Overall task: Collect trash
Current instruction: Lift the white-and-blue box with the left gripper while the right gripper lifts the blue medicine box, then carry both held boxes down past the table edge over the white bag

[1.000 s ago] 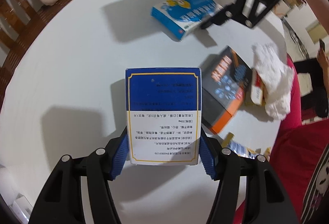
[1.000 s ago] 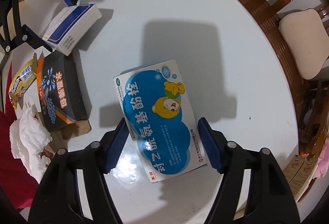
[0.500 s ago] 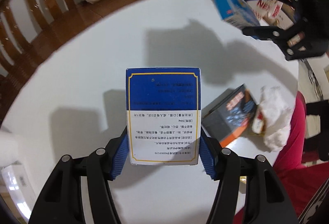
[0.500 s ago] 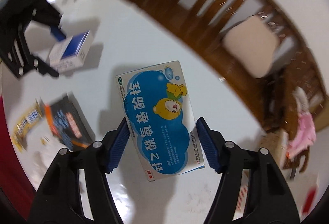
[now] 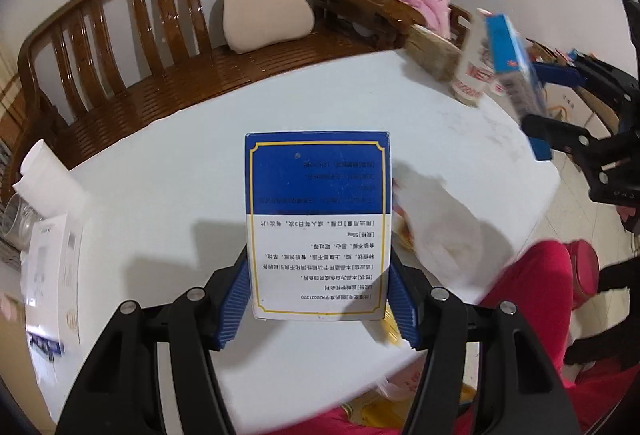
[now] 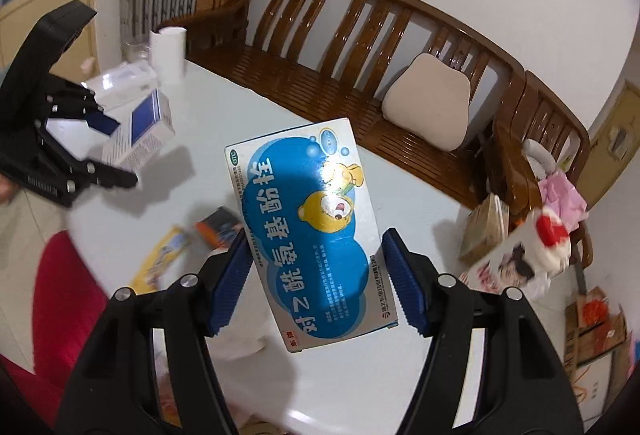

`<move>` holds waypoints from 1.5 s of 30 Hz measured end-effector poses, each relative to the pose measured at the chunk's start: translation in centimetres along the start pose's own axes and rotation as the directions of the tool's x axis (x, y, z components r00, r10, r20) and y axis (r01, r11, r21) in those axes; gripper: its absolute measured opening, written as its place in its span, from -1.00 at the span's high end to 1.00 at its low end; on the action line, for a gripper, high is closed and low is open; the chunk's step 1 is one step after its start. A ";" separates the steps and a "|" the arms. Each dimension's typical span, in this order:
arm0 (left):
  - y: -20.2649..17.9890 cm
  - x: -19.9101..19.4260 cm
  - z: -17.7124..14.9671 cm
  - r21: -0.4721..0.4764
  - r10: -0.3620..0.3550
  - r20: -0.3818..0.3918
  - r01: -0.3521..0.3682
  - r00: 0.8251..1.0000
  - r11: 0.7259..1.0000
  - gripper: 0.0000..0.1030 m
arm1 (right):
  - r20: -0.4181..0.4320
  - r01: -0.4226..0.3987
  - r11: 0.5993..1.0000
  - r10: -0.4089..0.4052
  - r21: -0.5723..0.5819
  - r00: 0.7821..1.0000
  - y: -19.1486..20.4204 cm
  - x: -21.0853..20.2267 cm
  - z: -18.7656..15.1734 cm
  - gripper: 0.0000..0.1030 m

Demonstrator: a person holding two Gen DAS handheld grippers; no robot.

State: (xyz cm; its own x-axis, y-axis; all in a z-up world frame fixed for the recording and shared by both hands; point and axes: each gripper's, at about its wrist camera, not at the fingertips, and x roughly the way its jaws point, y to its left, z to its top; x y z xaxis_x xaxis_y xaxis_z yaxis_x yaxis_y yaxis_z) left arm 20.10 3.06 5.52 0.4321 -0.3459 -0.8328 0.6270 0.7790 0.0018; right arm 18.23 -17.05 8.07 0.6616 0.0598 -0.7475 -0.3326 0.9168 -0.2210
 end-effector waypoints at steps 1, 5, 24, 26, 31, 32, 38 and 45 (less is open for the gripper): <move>-0.5 -0.3 -0.4 -0.003 0.007 0.013 -0.007 1.000 1.000 -0.15 | -0.003 -0.010 1.000 0.010 -0.007 1.000 0.7 -0.6 -0.6 -0.26; -3.8 -1.1 -3.7 -0.010 -0.006 -0.007 0.006 1.000 1.000 -0.15 | 0.011 -0.023 1.000 0.024 -0.016 1.000 2.9 -2.8 -2.9 -0.26; -10.7 2.4 -13.5 -0.076 -0.002 -0.040 -0.001 0.999 0.997 -0.15 | -0.045 -0.089 0.996 0.087 -0.032 0.995 9.7 -5.8 -12.0 -0.26; -11.6 2.9 -14.2 -0.064 0.003 -0.040 -0.006 0.999 0.998 -0.15 | -0.054 -0.099 0.995 0.098 -0.017 0.994 9.9 -5.7 -12.8 -0.26; -12.9 4.2 -15.9 -0.065 -0.021 -0.055 0.018 0.998 0.998 -0.15 | -0.073 -0.088 0.996 0.088 -0.002 0.993 10.5 -4.7 -14.8 -0.26; -13.1 4.4 -16.2 -0.066 -0.021 -0.059 0.017 0.998 0.998 -0.15 | -0.074 -0.080 0.997 0.079 -0.002 0.994 10.7 -4.6 -15.2 -0.26; -14.4 6.4 -18.0 -0.065 -0.019 -0.074 0.014 0.997 0.998 -0.15 | -0.092 -0.071 0.997 0.073 0.028 0.993 11.1 -3.4 -16.9 -0.26; -14.9 8.9 -19.5 -0.088 -0.021 -0.105 0.012 0.994 0.996 -0.15 | -0.143 -0.092 0.994 0.100 0.061 0.985 12.1 -1.4 -19.0 -0.26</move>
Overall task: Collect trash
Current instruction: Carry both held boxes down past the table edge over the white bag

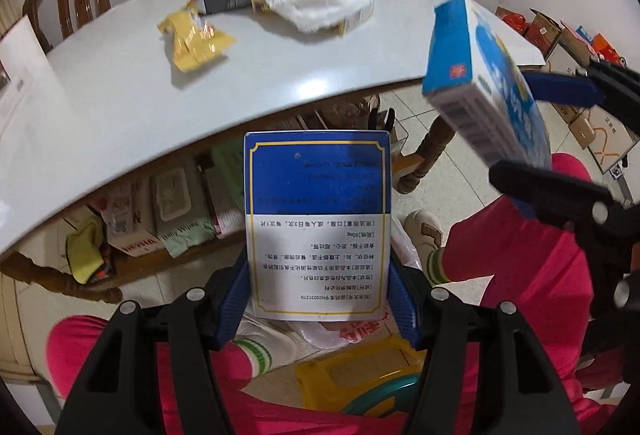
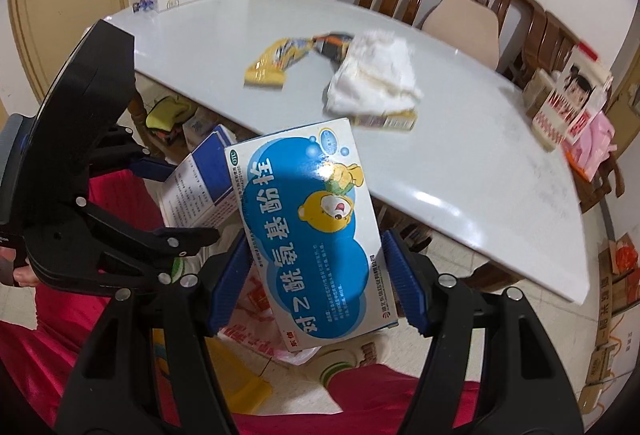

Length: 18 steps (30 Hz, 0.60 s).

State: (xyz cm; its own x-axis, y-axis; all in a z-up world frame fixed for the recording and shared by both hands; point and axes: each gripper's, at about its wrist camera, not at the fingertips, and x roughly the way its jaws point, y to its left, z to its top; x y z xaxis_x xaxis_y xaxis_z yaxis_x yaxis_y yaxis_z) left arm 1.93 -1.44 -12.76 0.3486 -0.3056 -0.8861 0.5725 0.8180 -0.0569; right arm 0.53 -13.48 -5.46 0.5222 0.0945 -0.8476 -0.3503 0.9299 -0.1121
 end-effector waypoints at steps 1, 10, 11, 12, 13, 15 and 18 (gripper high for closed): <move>0.0 0.6 -0.2 -0.007 -0.008 -0.012 0.007 1.000 1.000 -0.15 | -0.010 -0.003 1.000 0.003 0.004 1.000 0.2 0.5 -0.4 -0.26; 0.6 5.1 -1.7 -0.046 -0.043 -0.094 0.039 0.995 0.998 -0.15 | -0.085 -0.018 0.999 0.021 0.038 0.996 0.4 4.7 -2.6 -0.26; 0.7 5.6 -1.8 -0.052 -0.049 -0.106 0.043 0.993 0.998 -0.15 | -0.094 -0.022 0.999 0.026 0.047 0.995 0.3 5.2 -2.8 -0.26; 0.8 6.0 -1.9 -0.058 -0.054 -0.115 0.048 0.992 0.997 -0.15 | -0.104 -0.026 0.998 0.031 0.054 0.994 0.2 5.8 -3.0 -0.26; 0.9 6.7 -2.0 -0.063 -0.061 -0.128 0.053 0.990 0.997 -0.15 | -0.111 -0.026 0.998 0.033 0.059 0.993 0.2 6.2 -3.1 -0.26; 1.1 8.1 -2.3 -0.069 -0.067 -0.153 0.057 0.986 0.996 -0.15 | -0.125 -0.027 0.997 0.035 0.069 0.991 0.0 7.2 -3.5 -0.26; 1.0 9.4 -2.5 -0.073 -0.081 -0.181 0.069 0.980 0.995 -0.15 | -0.152 -0.031 0.995 0.045 0.092 0.987 -0.2 8.9 -4.1 -0.26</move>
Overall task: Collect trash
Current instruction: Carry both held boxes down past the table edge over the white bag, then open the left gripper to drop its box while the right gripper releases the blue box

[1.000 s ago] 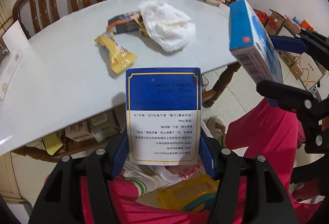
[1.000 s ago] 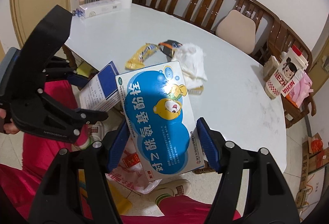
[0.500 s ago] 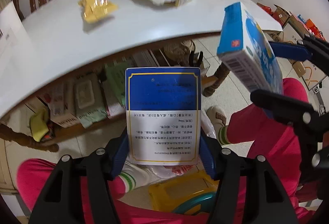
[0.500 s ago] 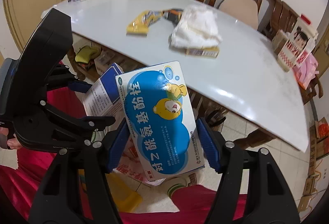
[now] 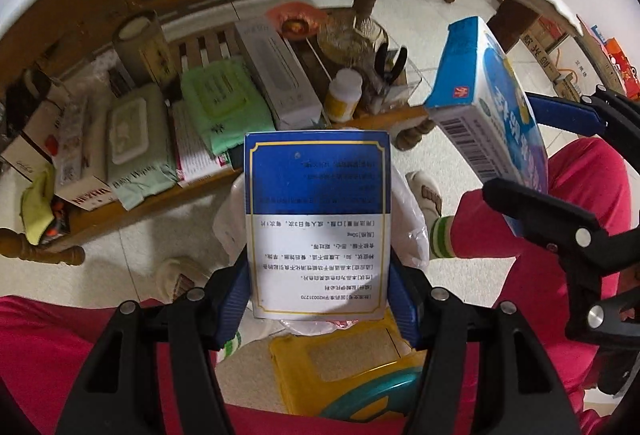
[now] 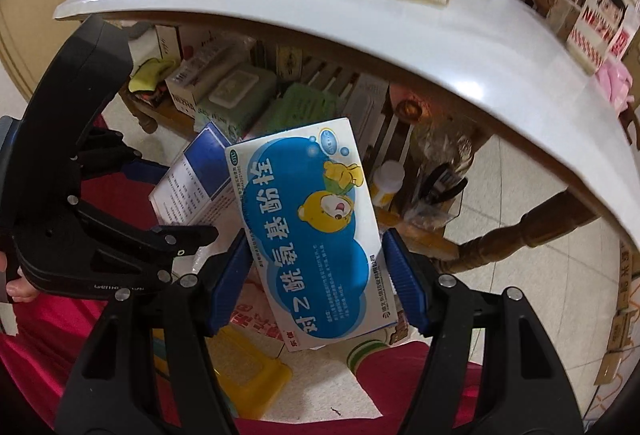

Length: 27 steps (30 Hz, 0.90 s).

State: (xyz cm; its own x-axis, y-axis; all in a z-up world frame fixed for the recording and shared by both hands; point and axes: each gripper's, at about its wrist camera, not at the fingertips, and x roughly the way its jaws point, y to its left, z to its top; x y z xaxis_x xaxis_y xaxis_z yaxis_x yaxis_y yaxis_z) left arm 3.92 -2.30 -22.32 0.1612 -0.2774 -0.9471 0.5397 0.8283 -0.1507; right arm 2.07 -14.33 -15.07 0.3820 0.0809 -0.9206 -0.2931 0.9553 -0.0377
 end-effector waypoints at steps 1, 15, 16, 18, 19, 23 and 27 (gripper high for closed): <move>0.0 0.7 0.1 -0.003 -0.001 -0.013 0.001 1.000 1.000 -0.15 | -0.009 -0.006 1.000 0.006 0.007 1.000 -0.1 0.5 -0.1 -0.26; 0.9 9.5 0.5 -0.070 -0.051 -0.199 0.037 0.979 0.997 -0.15 | -0.124 -0.006 0.994 0.019 0.106 0.992 -1.9 8.5 -2.0 -0.26; 0.9 10.0 0.6 -0.072 -0.051 -0.212 0.036 0.976 0.997 -0.15 | -0.133 -0.003 0.993 0.019 0.114 0.991 -2.0 9.0 -2.2 -0.26; 1.0 10.8 0.6 -0.075 -0.051 -0.230 0.035 0.972 0.997 -0.16 | -0.149 -0.008 0.991 0.029 0.135 0.988 -2.3 10.0 -2.2 -0.27; 1.1 11.3 0.6 -0.080 -0.061 -0.246 0.043 0.967 0.996 -0.16 | -0.159 -0.013 0.989 0.037 0.148 0.987 -2.5 10.7 -2.2 -0.27; 1.2 13.0 0.3 -0.086 -0.056 -0.293 0.032 0.954 0.996 -0.15 | -0.188 -0.027 0.983 0.062 0.181 0.980 -2.8 12.7 -2.3 -0.27; 1.6 14.4 0.3 -0.097 -0.054 -0.326 0.024 0.944 0.995 -0.15 | -0.220 -0.045 0.974 0.096 0.223 0.971 -3.3 14.9 -2.5 -0.27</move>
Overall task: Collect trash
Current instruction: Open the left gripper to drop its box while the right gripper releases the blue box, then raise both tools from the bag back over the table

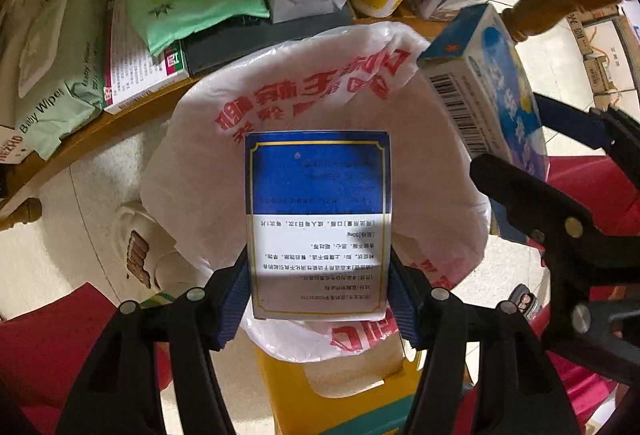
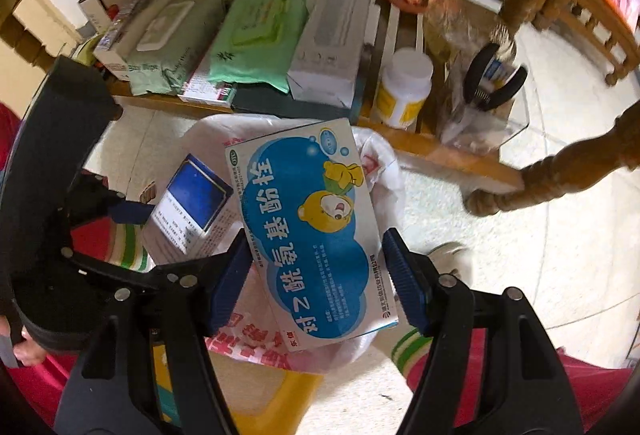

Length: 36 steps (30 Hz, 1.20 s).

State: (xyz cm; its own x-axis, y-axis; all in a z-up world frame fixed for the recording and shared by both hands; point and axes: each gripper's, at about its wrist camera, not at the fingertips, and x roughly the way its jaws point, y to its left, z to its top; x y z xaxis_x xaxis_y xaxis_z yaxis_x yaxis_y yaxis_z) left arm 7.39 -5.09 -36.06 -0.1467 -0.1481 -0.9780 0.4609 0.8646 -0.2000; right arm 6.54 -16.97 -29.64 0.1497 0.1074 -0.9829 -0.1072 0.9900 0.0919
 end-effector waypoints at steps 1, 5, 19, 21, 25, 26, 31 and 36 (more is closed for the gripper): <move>0.3 0.4 0.3 -0.009 -0.005 -0.012 0.004 1.000 1.000 -0.16 | -0.014 -0.001 1.000 0.001 0.004 1.000 -0.2 0.6 0.1 -0.27; 1.0 1.6 0.8 -0.034 0.017 -0.045 -0.019 0.999 0.999 -0.16 | -0.052 -0.016 1.000 0.017 0.023 0.999 -0.4 2.3 0.4 -0.27; 0.6 2.9 0.9 -0.011 0.053 -0.098 -0.055 0.994 0.998 -0.52 | -0.120 -0.034 0.999 0.036 0.024 0.992 -0.2 4.7 0.4 -0.29; 0.9 2.6 0.9 -0.029 0.048 -0.096 -0.051 0.994 0.998 -0.52 | -0.118 -0.035 0.999 0.038 0.029 0.992 -0.3 4.7 0.5 -0.29; 1.3 2.2 0.7 -0.052 0.036 -0.090 -0.041 0.995 0.998 -0.52 | -0.118 -0.036 0.998 0.041 0.042 0.992 -0.6 4.7 0.6 -0.29; 1.4 2.0 0.7 -0.054 0.036 -0.086 -0.040 0.996 0.998 -0.53 | -0.118 -0.035 0.998 0.040 0.044 0.992 -0.6 4.7 0.7 -0.29; 1.4 1.6 0.1 -0.054 0.039 -0.077 -0.043 0.996 0.998 -0.53 | -0.119 -0.026 0.999 0.031 0.041 0.992 -0.5 4.7 0.6 -0.29; 1.4 1.4 -0.2 -0.044 0.061 -0.060 -0.064 0.996 0.997 -0.52 | -0.110 -0.016 0.999 0.020 0.038 0.994 -0.3 4.0 0.1 -0.29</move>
State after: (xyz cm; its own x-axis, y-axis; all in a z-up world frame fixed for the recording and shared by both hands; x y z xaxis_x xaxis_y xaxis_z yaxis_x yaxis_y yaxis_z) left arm 7.68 -4.05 -37.68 -0.1701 -0.0660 -0.9832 0.4305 0.8925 -0.1344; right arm 7.29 -16.78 -33.59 0.0388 0.1165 -0.9924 -0.0721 0.9909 0.1135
